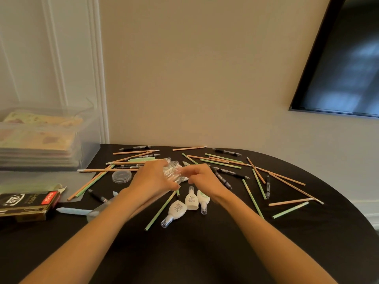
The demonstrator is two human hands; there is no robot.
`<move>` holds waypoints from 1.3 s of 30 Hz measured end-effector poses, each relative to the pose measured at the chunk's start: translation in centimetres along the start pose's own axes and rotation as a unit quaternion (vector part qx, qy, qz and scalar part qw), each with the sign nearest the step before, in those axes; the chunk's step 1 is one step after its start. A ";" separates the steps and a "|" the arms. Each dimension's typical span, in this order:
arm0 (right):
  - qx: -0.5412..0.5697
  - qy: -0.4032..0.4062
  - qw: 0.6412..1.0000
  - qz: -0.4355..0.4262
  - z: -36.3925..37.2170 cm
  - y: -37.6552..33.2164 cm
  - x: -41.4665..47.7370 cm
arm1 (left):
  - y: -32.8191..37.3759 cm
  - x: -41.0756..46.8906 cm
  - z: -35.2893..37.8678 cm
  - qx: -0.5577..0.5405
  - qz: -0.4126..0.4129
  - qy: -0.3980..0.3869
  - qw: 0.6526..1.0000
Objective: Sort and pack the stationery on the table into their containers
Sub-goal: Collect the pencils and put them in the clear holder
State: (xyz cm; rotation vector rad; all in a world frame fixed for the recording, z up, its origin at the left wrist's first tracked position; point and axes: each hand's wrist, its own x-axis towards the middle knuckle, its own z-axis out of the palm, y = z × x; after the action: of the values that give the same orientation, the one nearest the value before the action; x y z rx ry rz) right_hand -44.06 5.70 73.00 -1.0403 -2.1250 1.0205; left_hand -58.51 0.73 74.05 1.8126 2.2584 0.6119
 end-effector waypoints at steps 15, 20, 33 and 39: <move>0.107 0.204 0.953 0.196 -8.5 9.2 -3.6 | 7.3 0.4 4.5 -0.006 0.053 -0.046 0.998; -0.280 0.199 0.899 0.270 -14.8 14.9 -5.9 | 11.1 1.2 6.4 0.003 0.083 -0.067 0.994; -0.577 -0.055 0.802 0.146 -18.8 17.8 -5.2 | 14.7 3.5 8.9 0.045 0.104 -0.089 0.990; -0.559 0.036 0.828 0.019 -17.9 17.0 -4.9 | 14.2 3.8 8.8 0.042 0.092 -0.096 0.990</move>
State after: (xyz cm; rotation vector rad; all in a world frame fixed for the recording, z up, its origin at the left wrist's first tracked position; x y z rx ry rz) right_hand -21.41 15.56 68.32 -1.5543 -2.6155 -0.4185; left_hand -43.36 8.58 72.54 2.0404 2.0364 0.3545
